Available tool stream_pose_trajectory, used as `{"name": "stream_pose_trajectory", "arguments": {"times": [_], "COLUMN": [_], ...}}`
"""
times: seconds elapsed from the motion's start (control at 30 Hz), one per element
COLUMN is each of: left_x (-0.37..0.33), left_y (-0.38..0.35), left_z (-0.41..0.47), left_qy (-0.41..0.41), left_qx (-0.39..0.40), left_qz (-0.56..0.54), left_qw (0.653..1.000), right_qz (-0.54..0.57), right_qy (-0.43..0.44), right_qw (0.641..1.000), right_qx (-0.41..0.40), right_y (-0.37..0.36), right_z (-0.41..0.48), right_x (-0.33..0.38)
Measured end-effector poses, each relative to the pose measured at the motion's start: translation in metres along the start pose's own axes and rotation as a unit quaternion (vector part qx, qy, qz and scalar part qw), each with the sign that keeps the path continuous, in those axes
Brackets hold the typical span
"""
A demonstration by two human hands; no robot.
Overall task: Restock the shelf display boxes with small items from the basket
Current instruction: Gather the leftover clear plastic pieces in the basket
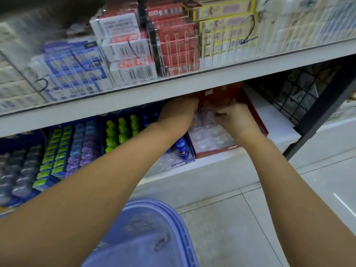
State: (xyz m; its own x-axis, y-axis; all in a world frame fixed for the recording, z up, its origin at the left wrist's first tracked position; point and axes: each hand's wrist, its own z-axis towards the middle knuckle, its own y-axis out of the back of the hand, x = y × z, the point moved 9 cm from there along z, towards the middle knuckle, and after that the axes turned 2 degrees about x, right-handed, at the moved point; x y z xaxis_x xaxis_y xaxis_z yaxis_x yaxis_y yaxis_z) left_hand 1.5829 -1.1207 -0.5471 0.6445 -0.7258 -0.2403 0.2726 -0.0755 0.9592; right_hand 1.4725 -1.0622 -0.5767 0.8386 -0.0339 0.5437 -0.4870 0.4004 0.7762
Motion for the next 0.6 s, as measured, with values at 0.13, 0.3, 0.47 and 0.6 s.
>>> {"name": "stream_pose_trajectory", "arguments": {"times": [0.13,0.3,0.47,0.6], "left_x": [-0.007,-0.003,-0.016,0.016], "left_y": [-0.007,-0.009,0.023,0.036], "left_z": [0.0,-0.013,-0.084,-0.189], "left_qy": [0.002,0.041,-0.029,0.018], "left_qx": [0.032,0.075,-0.053,-0.151], "left_qz": [0.018,0.042,-0.038,-0.237], "left_qw": [0.999,0.995,0.997,0.959], "right_qz": [-0.01,-0.006,-0.025,0.077], "right_qy": [-0.025,-0.103,-0.071,-0.048], "right_qw": [1.0,0.993,0.997,0.987], "right_qx": [-0.012,0.057,0.021,0.134], "right_y": [0.003,-0.007,0.016,0.007], "right_z": [-0.002,-0.013,-0.032,-0.053], "right_x": [0.003,0.001,0.052,0.128]}}
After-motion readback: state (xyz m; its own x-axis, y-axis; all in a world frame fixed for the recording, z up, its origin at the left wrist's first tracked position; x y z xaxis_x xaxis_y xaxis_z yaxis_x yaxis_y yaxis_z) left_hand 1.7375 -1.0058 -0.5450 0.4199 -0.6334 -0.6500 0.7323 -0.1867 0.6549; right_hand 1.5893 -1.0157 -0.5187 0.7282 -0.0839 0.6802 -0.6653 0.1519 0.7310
